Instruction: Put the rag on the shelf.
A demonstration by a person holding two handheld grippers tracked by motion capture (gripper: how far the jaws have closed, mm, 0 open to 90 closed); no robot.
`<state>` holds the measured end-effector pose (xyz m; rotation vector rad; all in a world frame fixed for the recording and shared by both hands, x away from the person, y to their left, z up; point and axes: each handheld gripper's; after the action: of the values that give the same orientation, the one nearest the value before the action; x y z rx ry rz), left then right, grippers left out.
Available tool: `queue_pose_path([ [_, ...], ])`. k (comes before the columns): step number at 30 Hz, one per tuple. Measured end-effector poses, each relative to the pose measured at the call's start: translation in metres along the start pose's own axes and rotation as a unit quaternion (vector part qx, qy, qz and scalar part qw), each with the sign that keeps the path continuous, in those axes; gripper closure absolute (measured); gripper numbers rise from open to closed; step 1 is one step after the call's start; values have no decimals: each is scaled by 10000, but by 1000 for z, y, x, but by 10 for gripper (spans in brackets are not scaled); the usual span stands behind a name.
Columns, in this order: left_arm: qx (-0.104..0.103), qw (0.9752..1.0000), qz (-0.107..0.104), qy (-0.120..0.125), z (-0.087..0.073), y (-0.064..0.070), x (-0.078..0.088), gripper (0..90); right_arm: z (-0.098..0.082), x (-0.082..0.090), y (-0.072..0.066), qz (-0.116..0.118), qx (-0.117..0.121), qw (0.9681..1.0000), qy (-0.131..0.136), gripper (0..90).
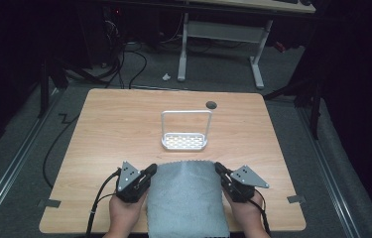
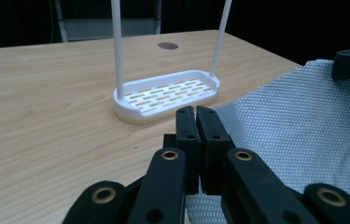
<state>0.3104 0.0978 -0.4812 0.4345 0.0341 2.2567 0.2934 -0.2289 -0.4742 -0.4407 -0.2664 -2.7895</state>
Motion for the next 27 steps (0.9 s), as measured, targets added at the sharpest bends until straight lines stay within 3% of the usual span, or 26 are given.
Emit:
queue_pose_path([
  [2, 36, 10000, -50, 20, 5, 2, 2, 881, 5, 3, -1, 0, -8, 10000, 78, 891],
  [11, -144, 9993, 52, 334, 32, 2, 13, 881, 27, 12, 0, -37, 53, 9991, 419, 891],
  [14, -228, 9984, 84, 508, 47, 0, 17, 881, 39, 12, 4, -68, 36, 9985, 549, 890],
  [27, -485, 9952, 135, 840, 87, -2, 15, 885, 79, 15, 21, -151, -99, 9954, 942, 891],
])
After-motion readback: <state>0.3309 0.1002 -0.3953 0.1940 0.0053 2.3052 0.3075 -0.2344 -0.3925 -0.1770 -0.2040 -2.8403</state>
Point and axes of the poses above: each handheld gripper's, and its own axes: x roughly backward along the jaws, z roughly out of its top, y roughly to its right, and after that the axes turned 10 degrees about -z, right-handed
